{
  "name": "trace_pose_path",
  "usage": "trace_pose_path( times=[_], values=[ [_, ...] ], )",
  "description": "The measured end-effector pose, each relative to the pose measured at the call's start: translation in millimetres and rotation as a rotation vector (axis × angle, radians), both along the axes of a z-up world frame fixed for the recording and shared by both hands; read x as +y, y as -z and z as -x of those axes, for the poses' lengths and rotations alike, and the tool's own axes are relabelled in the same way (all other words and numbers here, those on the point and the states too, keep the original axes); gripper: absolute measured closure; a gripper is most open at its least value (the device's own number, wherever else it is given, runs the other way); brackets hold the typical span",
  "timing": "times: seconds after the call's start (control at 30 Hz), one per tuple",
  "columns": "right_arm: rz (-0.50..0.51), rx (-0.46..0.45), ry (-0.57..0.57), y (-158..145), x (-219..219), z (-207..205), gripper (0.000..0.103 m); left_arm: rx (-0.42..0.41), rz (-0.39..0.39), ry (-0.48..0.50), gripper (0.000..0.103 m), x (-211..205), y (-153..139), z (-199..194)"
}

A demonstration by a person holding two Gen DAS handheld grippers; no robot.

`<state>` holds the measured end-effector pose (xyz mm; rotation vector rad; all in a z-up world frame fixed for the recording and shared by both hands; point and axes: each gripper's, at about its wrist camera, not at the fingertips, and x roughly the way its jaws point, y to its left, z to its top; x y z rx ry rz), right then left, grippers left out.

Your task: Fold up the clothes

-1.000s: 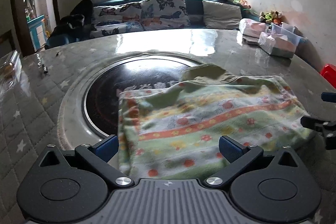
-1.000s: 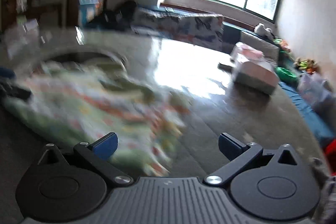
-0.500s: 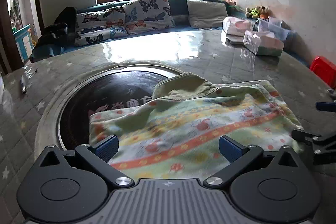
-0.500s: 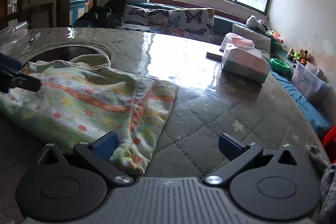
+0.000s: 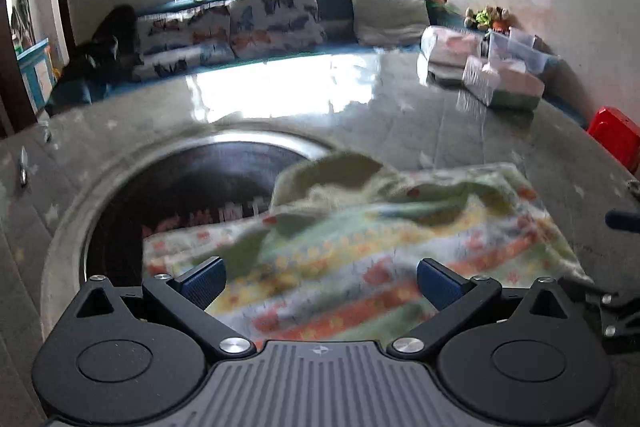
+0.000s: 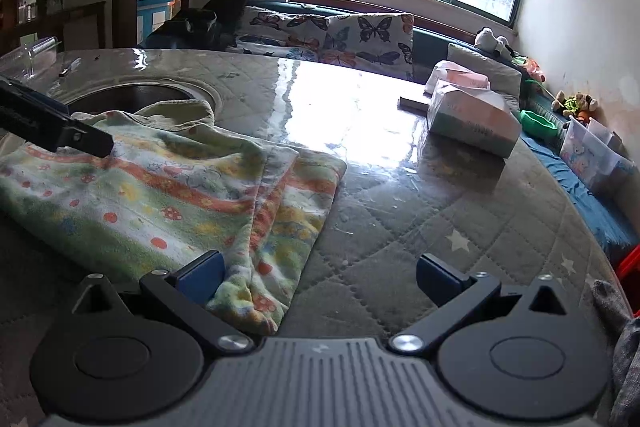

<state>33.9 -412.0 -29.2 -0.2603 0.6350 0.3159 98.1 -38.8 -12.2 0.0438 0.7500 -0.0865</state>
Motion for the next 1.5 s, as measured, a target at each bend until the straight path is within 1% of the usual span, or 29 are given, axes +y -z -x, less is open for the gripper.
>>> trace_pose_path(
  times=[0.07,0.2,0.3,0.37,0.47,0.57,0.7,0.8,0.9,1.1,1.17,1.27,1.33,1.43,1.5],
  values=[
    [-0.003,0.003,0.000,0.3,-0.1,-0.5,0.000,0.014,-0.028,-0.009,0.000,-1.0,4.3,-5.1],
    [-0.001,0.008,-0.005,-0.4,-0.3,-1.5,0.000,0.013,-0.023,-0.017,0.000,1.9,3.3,-4.7],
    [0.015,-0.011,-0.011,-5.6,2.9,-0.3,0.000,0.012,-0.019,-0.023,0.000,4.0,2.5,-4.3],
    [0.005,-0.029,-0.024,-12.8,6.4,1.5,0.000,0.012,-0.016,-0.027,0.000,5.5,2.0,-4.1],
    [-0.032,-0.042,-0.080,-24.5,17.9,2.1,0.000,0.013,-0.012,-0.031,0.000,7.5,1.8,-3.9],
    [-0.040,-0.046,-0.147,-28.8,37.0,-0.5,0.000,0.019,-0.008,-0.033,0.000,9.1,3.7,-4.3],
    [-0.033,-0.040,-0.210,-26.1,59.8,-2.4,0.000,0.027,-0.003,-0.034,0.000,11.2,6.3,-4.8],
    [-0.019,-0.005,-0.232,-17.4,70.1,-5.6,0.000,0.033,0.001,-0.036,0.000,12.8,8.2,-5.2],
    [0.006,0.030,-0.237,-6.4,73.2,-7.0,0.000,0.039,0.005,-0.037,0.000,14.4,10.2,-5.6],
    [-0.010,0.043,-0.223,-3.1,69.8,-6.5,0.000,0.042,0.012,-0.040,0.000,16.3,12.4,-5.5],
    [-0.006,0.036,-0.226,-6.3,70.2,-5.8,0.000,0.043,0.011,-0.046,0.000,16.1,12.0,-5.1],
    [-0.019,-0.002,-0.236,-19.3,72.1,-4.3,0.000,0.048,0.007,-0.058,0.000,16.0,7.5,-3.9],
    [-0.029,-0.019,-0.240,-25.5,74.1,-5.9,0.000,0.032,0.000,-0.065,0.000,15.6,3.2,-1.5],
    [-0.031,-0.028,-0.241,-26.9,78.7,-10.3,0.000,0.018,-0.006,-0.078,0.000,17.0,-1.1,2.1],
    [-0.028,-0.017,-0.241,-22.8,82.5,-12.9,0.000,0.017,-0.011,-0.082,0.000,18.3,-0.9,3.7]
  ],
)
